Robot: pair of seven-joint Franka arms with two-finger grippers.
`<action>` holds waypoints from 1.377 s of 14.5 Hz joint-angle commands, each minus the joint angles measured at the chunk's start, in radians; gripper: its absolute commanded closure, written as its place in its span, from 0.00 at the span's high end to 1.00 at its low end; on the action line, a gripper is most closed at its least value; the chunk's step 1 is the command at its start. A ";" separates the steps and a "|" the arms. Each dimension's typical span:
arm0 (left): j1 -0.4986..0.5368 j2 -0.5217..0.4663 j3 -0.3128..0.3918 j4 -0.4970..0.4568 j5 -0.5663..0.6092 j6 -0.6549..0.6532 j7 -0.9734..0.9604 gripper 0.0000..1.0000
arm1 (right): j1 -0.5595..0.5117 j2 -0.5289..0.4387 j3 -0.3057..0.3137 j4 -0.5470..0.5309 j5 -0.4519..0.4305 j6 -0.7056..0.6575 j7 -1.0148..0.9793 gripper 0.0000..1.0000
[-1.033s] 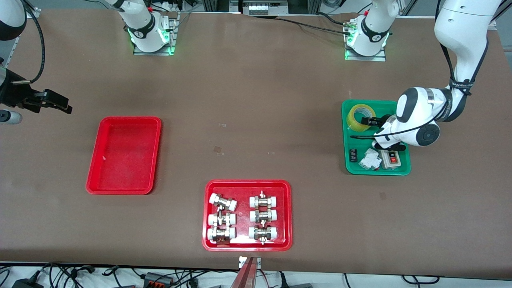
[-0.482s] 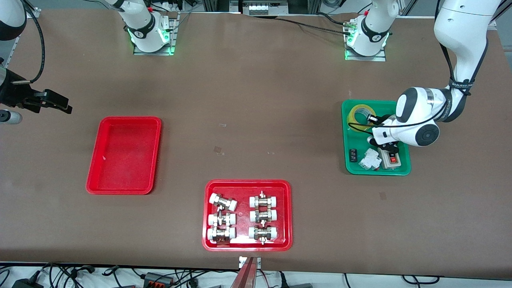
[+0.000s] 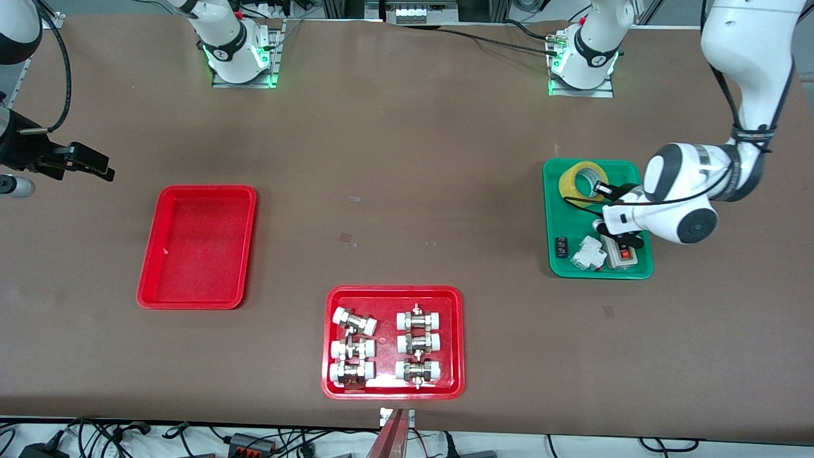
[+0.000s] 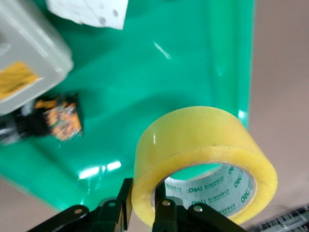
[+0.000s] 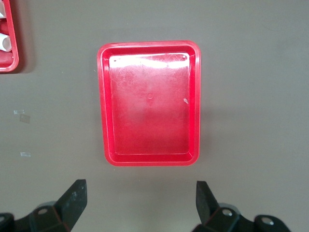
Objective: Left arm passes tape to right arm into tray
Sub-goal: 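Lift the tape with the left gripper while the right gripper reaches forward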
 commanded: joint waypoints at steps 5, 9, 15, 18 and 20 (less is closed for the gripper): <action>-0.028 -0.014 -0.103 0.505 -0.025 -0.413 0.005 0.01 | 0.003 0.007 -0.005 0.020 0.009 -0.012 -0.012 1.00; -0.031 -0.053 -0.106 0.587 -0.315 -0.420 -0.021 0.01 | 0.003 0.011 -0.007 0.020 0.010 0.002 -0.011 1.00; -0.224 -0.007 -0.109 0.596 -0.413 -0.190 -0.387 0.01 | 0.067 0.089 0.003 0.022 0.018 -0.006 -0.006 1.00; -0.327 0.047 -0.109 0.596 -0.416 -0.030 -0.564 0.02 | 0.121 0.135 0.004 0.019 0.024 -0.023 -0.006 1.00; -0.362 0.064 -0.110 0.594 -0.451 0.075 -0.575 0.03 | 0.139 0.154 0.004 0.022 0.026 -0.031 -0.032 1.00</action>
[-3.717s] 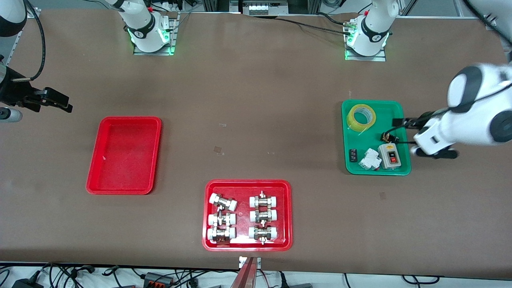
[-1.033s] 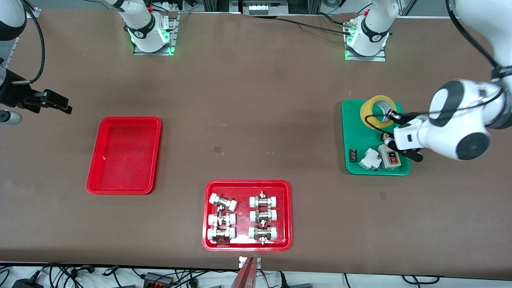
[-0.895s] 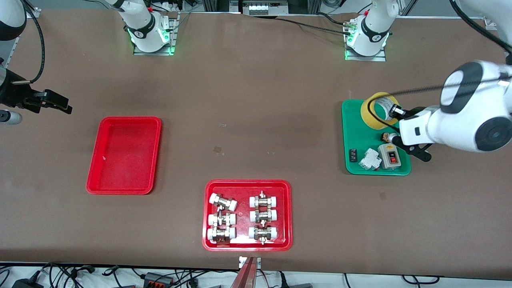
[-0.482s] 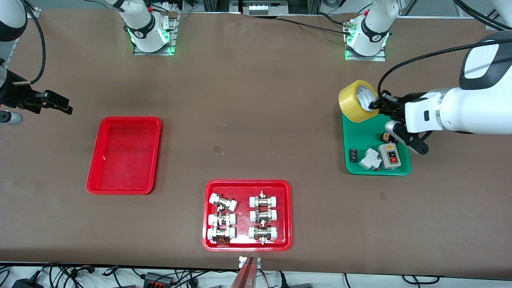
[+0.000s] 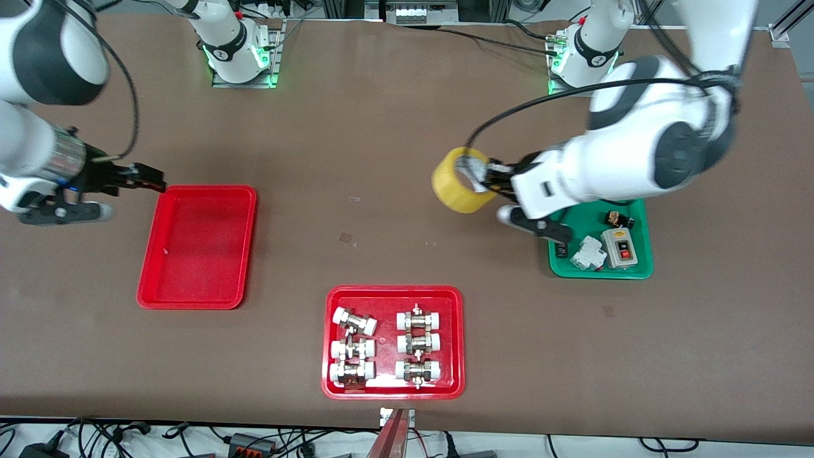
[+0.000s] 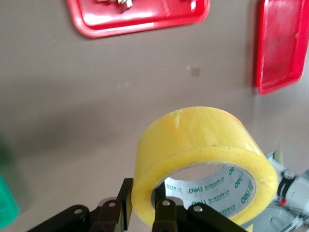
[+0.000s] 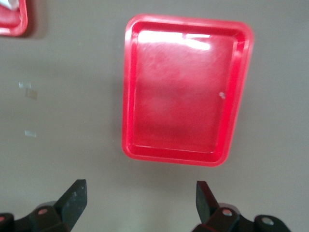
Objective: Left arm passes tape to right arm into tray
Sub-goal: 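Lift the tape with the left gripper while the right gripper reaches forward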
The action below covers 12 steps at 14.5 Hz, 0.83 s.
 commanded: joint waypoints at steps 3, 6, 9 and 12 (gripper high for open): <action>-0.070 0.069 0.003 0.025 -0.059 0.218 -0.040 0.00 | 0.039 0.076 -0.002 0.063 0.139 -0.006 -0.037 1.00; -0.147 0.104 0.007 0.012 -0.039 0.452 -0.205 0.00 | 0.053 0.186 0.012 0.104 0.352 0.029 -0.095 1.00; -0.165 0.111 0.007 -0.015 -0.013 0.492 -0.213 0.00 | 0.082 0.257 0.017 0.189 0.463 0.080 -0.137 1.00; -0.179 0.150 0.006 -0.010 0.070 0.495 -0.203 0.01 | 0.087 0.304 0.060 0.291 0.558 0.094 -0.195 1.00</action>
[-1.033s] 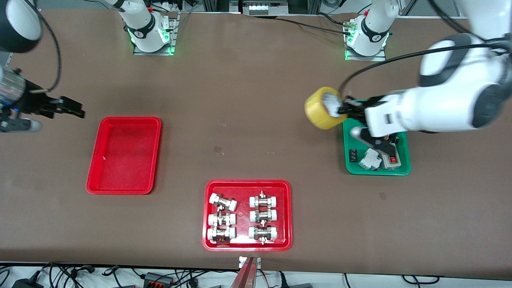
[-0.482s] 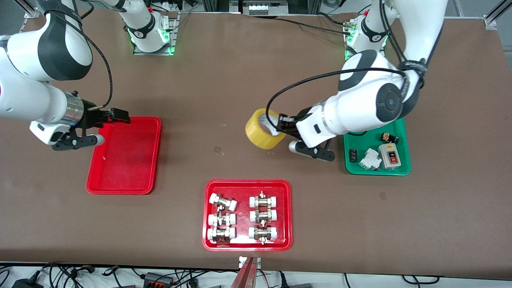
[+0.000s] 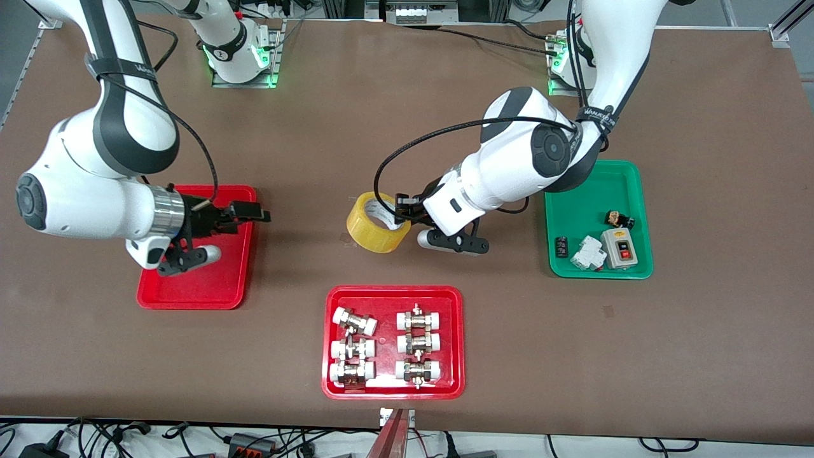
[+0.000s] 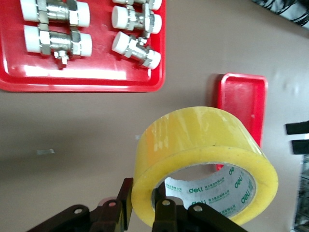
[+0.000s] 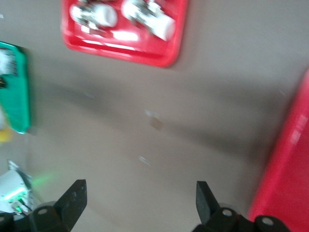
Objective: Left arm passes tape to right arm into tray
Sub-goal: 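Carry the tape toward the right gripper and close the right gripper on it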
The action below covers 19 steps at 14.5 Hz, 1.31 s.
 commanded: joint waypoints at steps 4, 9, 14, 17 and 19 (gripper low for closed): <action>-0.013 0.039 0.004 0.005 0.079 0.015 0.081 0.01 | 0.004 0.090 0.028 0.110 0.339 -0.012 -0.284 1.00; -0.014 0.051 0.004 0.007 0.079 0.018 0.083 0.01 | 0.102 0.138 0.028 0.109 0.335 0.091 -0.299 1.00; -0.040 0.070 0.004 0.001 0.082 0.118 0.086 0.01 | 0.179 0.179 0.028 0.109 0.344 0.217 -0.298 1.00; -0.037 0.068 0.004 0.001 0.082 0.117 0.098 0.01 | 0.192 0.178 0.028 0.109 0.344 0.215 -0.298 1.00; -0.037 0.068 0.004 0.001 0.082 0.117 0.098 0.01 | 0.186 0.176 0.028 0.109 0.343 0.208 -0.293 1.00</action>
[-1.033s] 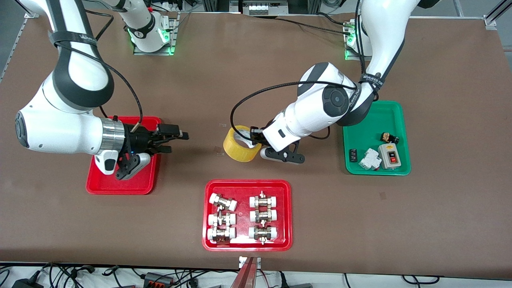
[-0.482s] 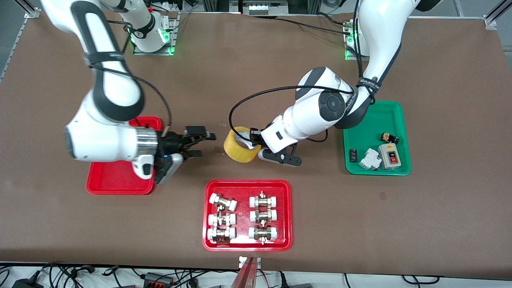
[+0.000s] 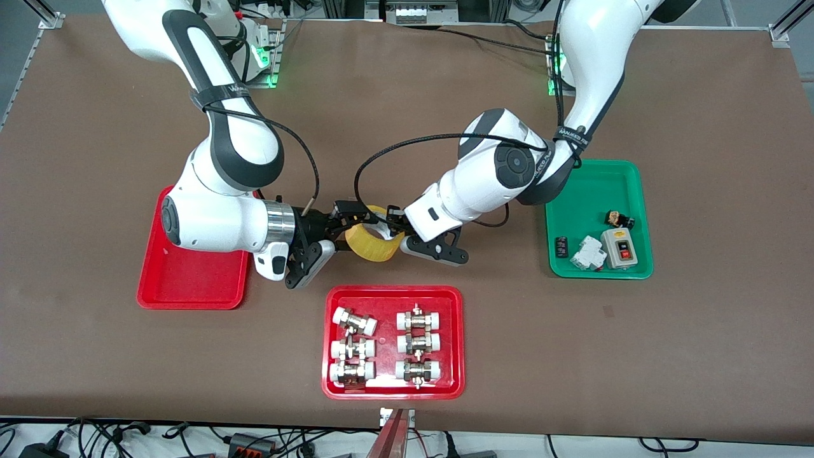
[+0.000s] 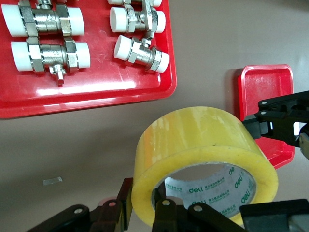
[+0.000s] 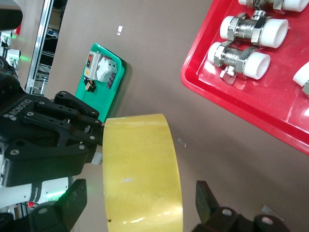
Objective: Left arm passes tape to right arm into tray
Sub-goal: 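Carry the tape toward the right gripper and close the right gripper on it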
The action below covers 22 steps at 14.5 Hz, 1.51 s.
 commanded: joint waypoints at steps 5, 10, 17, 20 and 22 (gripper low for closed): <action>0.000 -0.009 0.004 0.001 0.010 0.011 0.018 0.01 | -0.002 0.000 -0.005 0.020 0.017 -0.026 0.000 1.00; 0.002 -0.010 0.002 0.001 0.010 0.009 0.018 0.01 | -0.004 -0.013 -0.005 0.020 0.017 -0.027 -0.004 1.00; 0.005 -0.012 0.002 0.001 0.010 0.009 0.017 0.01 | -0.002 -0.015 -0.005 0.017 0.011 -0.032 -0.009 0.91; 0.005 -0.012 0.002 0.001 0.010 0.009 0.017 0.01 | -0.006 -0.009 -0.005 0.016 0.011 -0.032 -0.026 0.91; 0.005 -0.012 0.002 0.001 0.010 0.009 0.017 0.01 | -0.006 -0.009 -0.006 0.016 0.011 -0.032 -0.026 0.91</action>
